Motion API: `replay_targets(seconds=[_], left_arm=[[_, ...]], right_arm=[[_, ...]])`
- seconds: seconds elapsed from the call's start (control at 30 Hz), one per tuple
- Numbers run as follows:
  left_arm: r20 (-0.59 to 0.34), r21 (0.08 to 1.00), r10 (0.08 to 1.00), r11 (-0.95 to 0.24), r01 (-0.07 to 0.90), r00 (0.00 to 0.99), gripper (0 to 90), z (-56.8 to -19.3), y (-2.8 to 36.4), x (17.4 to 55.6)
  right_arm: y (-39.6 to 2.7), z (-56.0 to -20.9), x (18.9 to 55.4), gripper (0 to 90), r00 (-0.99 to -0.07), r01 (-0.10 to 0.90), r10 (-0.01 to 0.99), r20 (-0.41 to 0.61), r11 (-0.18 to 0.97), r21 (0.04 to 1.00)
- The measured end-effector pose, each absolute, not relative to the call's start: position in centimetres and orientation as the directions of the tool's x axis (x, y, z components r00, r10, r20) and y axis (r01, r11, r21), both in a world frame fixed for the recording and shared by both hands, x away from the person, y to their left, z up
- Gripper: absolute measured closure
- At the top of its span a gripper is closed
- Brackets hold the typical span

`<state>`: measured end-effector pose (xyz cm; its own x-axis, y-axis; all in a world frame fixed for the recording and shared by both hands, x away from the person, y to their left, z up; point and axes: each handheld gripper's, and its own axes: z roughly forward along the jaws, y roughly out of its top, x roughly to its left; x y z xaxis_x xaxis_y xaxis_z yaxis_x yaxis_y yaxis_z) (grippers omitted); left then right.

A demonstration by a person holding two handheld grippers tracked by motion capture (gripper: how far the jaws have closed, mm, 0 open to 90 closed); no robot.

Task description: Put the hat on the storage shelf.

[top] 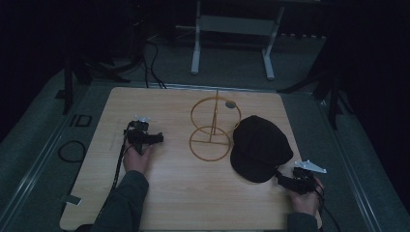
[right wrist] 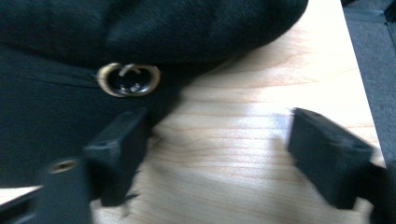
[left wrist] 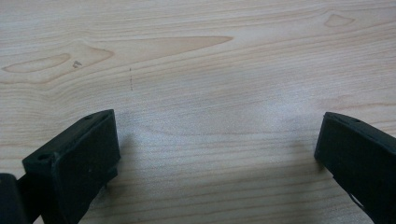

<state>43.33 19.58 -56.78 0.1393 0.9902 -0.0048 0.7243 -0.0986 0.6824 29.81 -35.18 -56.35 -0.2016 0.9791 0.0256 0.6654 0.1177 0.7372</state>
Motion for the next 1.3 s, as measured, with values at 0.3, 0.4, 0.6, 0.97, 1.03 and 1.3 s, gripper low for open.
replay_targets(seconds=[0.3,0.4,0.6,0.97,1.03,1.3], left_arm=[[-0.005,0.683,0.991,-0.094,0.724,0.133,0.0,-56.8,19.5,43.3],[-0.005,0.684,0.991,-0.092,0.724,0.131,0.0,-56.8,19.4,43.4],[-0.005,0.683,0.992,-0.091,0.725,0.130,0.0,-56.8,19.4,43.4],[-0.006,0.683,0.992,-0.091,0.725,0.130,0.0,-56.8,19.4,43.4],[-0.005,0.683,0.992,-0.091,0.725,0.130,0.0,-56.8,19.4,43.4],[-0.005,0.682,0.991,-0.092,0.725,0.130,0.0,-56.8,19.3,43.4]], right_arm=[[-35.1,-56.4,29.9,13.9,-0.213,0.671,0.977,0.022,0.130,0.730],[-35.1,-56.4,29.9,13.2,-0.222,0.671,0.975,0.013,0.143,0.727],[-35.1,-56.4,30.0,12.8,-0.247,0.668,0.969,-0.001,0.171,0.724],[-35.5,-56.3,29.8,20.0,-0.266,0.657,0.964,0.008,0.175,0.734],[-35.7,-56.3,29.7,22.6,-0.267,0.654,0.964,0.016,0.169,0.738],[-36.2,-55.8,28.8,30.6,-0.305,0.655,0.952,-0.005,0.214,0.724]])
